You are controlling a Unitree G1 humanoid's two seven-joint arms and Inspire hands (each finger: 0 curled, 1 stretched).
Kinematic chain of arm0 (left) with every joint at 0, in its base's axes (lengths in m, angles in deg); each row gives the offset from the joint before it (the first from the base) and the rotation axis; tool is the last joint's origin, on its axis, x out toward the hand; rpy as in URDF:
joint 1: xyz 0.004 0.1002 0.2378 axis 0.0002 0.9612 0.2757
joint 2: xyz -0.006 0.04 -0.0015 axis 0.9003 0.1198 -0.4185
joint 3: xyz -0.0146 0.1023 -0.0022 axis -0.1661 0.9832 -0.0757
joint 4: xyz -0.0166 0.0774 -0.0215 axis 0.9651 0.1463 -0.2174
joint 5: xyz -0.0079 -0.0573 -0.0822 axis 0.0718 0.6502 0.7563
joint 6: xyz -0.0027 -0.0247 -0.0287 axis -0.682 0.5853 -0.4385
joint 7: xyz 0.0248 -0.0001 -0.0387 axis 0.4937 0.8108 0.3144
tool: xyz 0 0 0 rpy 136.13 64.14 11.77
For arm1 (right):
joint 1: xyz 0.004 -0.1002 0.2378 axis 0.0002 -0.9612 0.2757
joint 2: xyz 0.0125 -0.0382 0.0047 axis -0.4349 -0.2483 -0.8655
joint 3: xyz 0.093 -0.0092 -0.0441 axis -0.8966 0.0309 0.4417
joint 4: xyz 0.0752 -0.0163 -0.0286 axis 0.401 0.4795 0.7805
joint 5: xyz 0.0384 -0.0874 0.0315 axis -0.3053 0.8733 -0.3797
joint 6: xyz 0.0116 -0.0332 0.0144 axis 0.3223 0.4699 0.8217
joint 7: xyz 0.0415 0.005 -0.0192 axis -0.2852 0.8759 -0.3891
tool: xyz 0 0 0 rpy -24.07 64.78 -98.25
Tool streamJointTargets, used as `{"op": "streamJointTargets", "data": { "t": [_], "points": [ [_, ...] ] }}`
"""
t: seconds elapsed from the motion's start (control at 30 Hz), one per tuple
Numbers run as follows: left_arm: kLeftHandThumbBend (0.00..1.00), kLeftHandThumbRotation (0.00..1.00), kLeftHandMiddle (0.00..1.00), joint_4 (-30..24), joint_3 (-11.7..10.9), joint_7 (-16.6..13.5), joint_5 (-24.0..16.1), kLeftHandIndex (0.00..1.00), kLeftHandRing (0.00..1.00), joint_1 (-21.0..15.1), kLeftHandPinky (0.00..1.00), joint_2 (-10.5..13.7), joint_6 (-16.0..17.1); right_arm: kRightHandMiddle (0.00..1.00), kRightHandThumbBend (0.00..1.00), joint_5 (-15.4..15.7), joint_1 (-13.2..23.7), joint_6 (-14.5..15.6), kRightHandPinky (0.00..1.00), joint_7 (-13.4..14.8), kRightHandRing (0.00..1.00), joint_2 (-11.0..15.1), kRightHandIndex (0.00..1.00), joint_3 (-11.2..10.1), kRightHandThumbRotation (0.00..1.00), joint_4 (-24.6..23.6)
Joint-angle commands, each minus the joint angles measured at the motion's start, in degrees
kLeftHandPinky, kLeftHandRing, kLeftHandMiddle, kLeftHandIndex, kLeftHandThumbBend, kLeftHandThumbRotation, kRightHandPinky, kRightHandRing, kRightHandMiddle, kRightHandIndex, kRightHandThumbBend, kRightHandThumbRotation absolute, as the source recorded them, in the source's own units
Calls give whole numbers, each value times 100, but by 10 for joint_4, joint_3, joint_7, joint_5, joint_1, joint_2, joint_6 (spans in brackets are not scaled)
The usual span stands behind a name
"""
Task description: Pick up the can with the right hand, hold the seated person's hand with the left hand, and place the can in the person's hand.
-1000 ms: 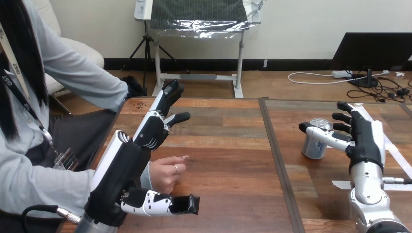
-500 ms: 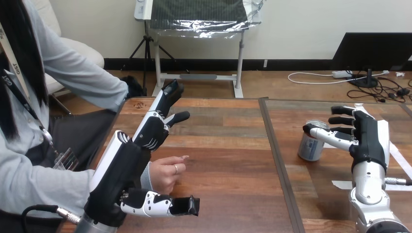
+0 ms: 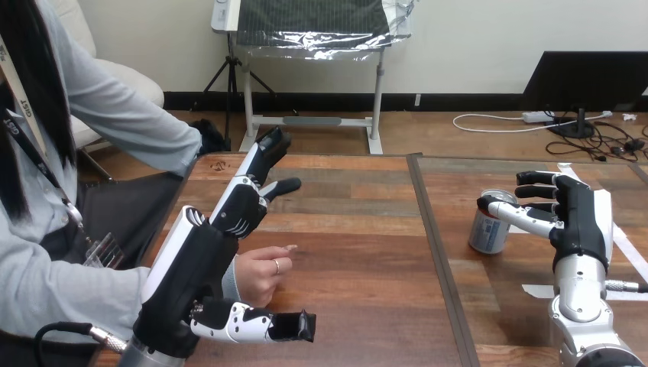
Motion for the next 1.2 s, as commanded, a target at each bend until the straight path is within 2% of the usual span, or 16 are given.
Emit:
{"op": "streamJointTargets", "data": {
  "t": [0.0,0.4,0.7,0.87,1.17],
  "points": [
    [100,46,100,-1,-2,0,3,100,100,-41,85,-3,4,58,92,2,50,-7,43,7,49,-1,57,1,0,-13],
    [100,46,100,2,-5,-1,-2,100,100,-46,85,-2,8,55,91,2,47,-13,42,6,48,-1,56,0,0,-15],
    [100,45,100,4,-2,7,6,100,100,-49,85,0,6,54,91,7,47,-13,36,17,43,-2,55,5,0,-17],
    [100,46,100,8,-9,0,-7,100,100,-51,84,-1,10,54,90,6,47,-13,37,17,45,-3,56,5,0,-19],
    [100,46,100,9,-7,4,1,100,100,-54,83,-2,6,56,93,14,47,-10,44,24,50,-3,57,14,0,-23]
  ]
}}
